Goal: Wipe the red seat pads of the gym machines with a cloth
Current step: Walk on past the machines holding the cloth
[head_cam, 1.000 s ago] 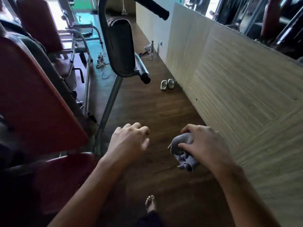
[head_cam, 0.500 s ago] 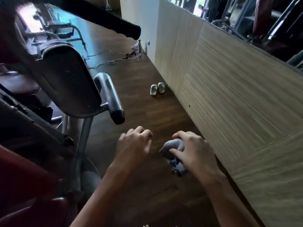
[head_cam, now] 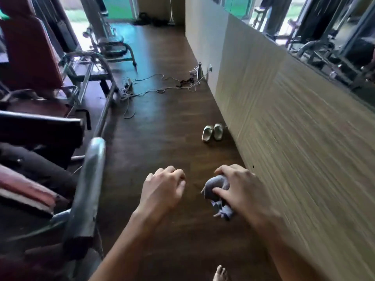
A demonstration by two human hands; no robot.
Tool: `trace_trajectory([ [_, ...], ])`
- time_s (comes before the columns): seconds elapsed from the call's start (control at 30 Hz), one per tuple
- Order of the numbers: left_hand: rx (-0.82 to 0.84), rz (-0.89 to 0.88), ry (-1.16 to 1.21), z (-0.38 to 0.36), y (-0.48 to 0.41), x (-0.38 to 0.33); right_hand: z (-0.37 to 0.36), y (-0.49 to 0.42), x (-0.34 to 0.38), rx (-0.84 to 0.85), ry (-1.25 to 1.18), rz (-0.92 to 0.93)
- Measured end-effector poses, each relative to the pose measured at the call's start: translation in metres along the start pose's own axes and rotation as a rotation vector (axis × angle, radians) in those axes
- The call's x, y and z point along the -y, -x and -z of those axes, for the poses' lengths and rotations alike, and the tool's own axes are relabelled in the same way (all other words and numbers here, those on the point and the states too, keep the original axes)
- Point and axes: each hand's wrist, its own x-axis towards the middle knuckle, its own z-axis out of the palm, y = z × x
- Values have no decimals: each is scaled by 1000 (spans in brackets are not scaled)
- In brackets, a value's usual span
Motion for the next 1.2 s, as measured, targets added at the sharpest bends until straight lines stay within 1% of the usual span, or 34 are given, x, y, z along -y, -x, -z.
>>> trace_trajectory([
  [0.07,-27,40,-2,2,-38,-12,18,-44,-15,9,30,70],
  [0.23,-67,181,-5,9,-122,-22,42,-154,-35,36,0,204],
  [0.4,-129,315,-18,7,-210,0,41,-276,-30,52,-25,317],
  [0.53,-149,383,-3,1,-301,29,36,-380,-21,57,-44,351],
  [0.7,-137,375,25,13,-427,61,52,-502,-13,95,-22,332],
  [0.97,-131,290,-33,40,-628,104,83,-698,-11,65,-78,267],
  [1.13,-164,262,-56,53,-762,129,99,-836,-10,7,-112,287],
  [1.2,-161,274,-51,60,-814,139,110,-891,-8,13,-108,305],
])
